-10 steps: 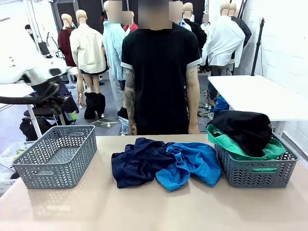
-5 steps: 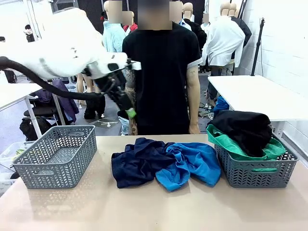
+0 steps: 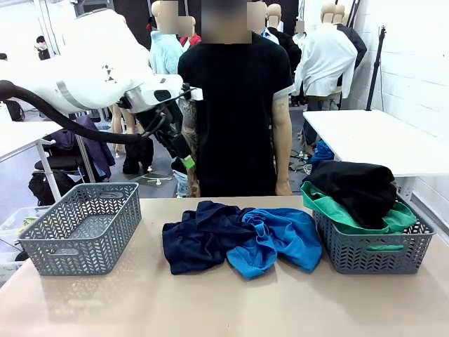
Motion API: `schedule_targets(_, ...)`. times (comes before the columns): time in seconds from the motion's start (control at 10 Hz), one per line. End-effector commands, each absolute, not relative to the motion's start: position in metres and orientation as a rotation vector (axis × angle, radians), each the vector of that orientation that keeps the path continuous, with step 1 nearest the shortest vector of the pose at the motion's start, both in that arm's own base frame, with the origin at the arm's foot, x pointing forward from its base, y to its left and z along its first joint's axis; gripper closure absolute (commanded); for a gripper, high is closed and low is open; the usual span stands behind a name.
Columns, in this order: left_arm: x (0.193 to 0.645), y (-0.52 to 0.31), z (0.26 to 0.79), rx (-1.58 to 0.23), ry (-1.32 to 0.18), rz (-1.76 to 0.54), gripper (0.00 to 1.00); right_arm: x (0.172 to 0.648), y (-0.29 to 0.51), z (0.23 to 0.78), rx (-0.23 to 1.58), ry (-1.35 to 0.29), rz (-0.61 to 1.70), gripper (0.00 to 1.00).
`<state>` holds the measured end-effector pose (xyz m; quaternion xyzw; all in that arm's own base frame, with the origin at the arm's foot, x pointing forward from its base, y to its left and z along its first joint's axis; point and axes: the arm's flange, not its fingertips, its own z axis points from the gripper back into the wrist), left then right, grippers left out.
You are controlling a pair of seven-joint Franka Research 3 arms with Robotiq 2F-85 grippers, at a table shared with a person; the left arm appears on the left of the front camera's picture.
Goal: Sort the tops and bottoms.
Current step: Lift clothes from the center of the table with your left hand.
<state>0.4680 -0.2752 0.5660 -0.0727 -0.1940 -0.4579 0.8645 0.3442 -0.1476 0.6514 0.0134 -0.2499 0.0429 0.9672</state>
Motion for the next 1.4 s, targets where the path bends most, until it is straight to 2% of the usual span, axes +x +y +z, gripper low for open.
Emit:
schedule_targets(0.0, 0.493, -0.314, 0.555, -0.245, -0.336, -1.127, 0.17, 0.345, -0.149, 0.651, 0.036, -0.497, 0.094, 0.00)
schedule_targets(0.1, 0.513, -0.336, 0.553, -0.308, -0.277, -1.179, 0.17, 0.345, -0.149, 0.651, 0.036, -0.497, 0.094, 0.00)
schedule_targets(0.3, 0.539, -0.381, 0.538, -0.298, -0.216, -1.261, 0.17, 0.345, -0.149, 0.651, 0.036, -0.497, 0.094, 0.00)
schedule_targets(0.4, 0.554, -0.405, 0.523, -0.292, -0.206, -1.297, 0.17, 0.345, -0.149, 0.651, 0.036, -0.497, 0.094, 0.00)
schedule_targets(0.6, 0.583, -0.441, 0.488, -0.372, -0.050, -1.279, 0.17, 0.345, -0.149, 0.651, 0.036, -0.497, 0.094, 0.00)
schedule_targets(0.7, 0.584, -0.453, 0.468, -0.362, -0.025, -1.302, 0.17, 0.345, -0.149, 0.651, 0.036, -0.497, 0.094, 0.00)
schedule_targets(1.3, 0.588, -0.496, 0.383, -0.232, -0.140, -1.446, 0.17, 0.345, -0.149, 0.651, 0.036, -0.497, 0.094, 0.00)
